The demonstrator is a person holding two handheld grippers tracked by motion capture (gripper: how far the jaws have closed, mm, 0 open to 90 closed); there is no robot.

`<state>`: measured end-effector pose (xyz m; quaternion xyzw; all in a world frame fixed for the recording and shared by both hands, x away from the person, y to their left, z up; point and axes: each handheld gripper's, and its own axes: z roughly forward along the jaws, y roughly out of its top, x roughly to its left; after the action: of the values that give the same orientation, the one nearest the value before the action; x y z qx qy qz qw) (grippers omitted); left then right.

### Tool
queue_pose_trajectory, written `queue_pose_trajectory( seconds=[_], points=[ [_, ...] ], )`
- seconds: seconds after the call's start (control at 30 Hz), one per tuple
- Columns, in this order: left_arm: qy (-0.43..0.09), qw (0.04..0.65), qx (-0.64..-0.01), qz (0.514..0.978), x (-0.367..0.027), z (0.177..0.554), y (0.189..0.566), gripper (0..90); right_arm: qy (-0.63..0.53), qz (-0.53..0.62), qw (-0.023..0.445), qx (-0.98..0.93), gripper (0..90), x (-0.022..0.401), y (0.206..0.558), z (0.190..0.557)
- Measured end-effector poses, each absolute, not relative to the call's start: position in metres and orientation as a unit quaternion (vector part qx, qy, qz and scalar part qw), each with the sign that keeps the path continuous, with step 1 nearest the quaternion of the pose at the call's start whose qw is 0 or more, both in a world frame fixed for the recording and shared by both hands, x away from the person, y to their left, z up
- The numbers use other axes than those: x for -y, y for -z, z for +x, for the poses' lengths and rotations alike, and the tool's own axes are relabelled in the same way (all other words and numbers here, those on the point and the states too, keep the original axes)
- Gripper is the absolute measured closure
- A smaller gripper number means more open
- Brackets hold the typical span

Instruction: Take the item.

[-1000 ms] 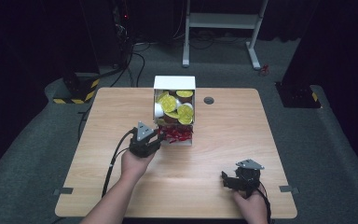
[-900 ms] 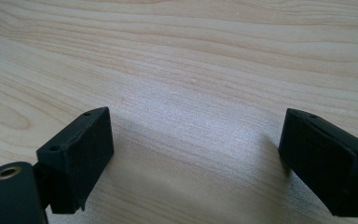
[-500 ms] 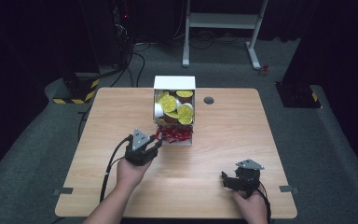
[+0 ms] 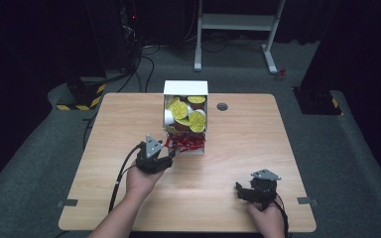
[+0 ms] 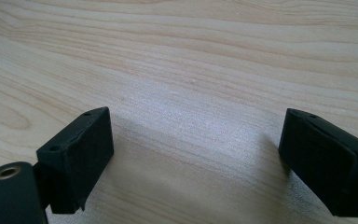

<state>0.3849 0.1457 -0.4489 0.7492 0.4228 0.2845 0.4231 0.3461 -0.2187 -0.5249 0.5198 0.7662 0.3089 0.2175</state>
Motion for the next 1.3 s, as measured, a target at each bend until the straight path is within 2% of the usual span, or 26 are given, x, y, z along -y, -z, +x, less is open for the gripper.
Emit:
queue_pose_trajectory(
  seconds=[0.33,0.6,0.8,1.3],
  points=[
    [-0.291,0.431,-0.411,0.749,-0.138,0.399,0.450,49.4,-0.309,0.520,0.218,-0.766,9.9,0.219,0.525,0.346],
    [-0.296,0.437,-0.418,0.740,-0.144,0.395,0.448,65.5,-0.309,0.520,0.217,-0.766,9.9,0.219,0.525,0.346],
    [-0.297,0.436,-0.419,0.739,-0.147,0.392,0.446,72.0,-0.309,0.520,0.217,-0.766,9.9,0.219,0.525,0.346],
    [-0.295,0.446,-0.416,0.736,-0.153,0.380,0.439,78.2,-0.309,0.520,0.217,-0.766,9.9,0.219,0.525,0.346]
  ],
)
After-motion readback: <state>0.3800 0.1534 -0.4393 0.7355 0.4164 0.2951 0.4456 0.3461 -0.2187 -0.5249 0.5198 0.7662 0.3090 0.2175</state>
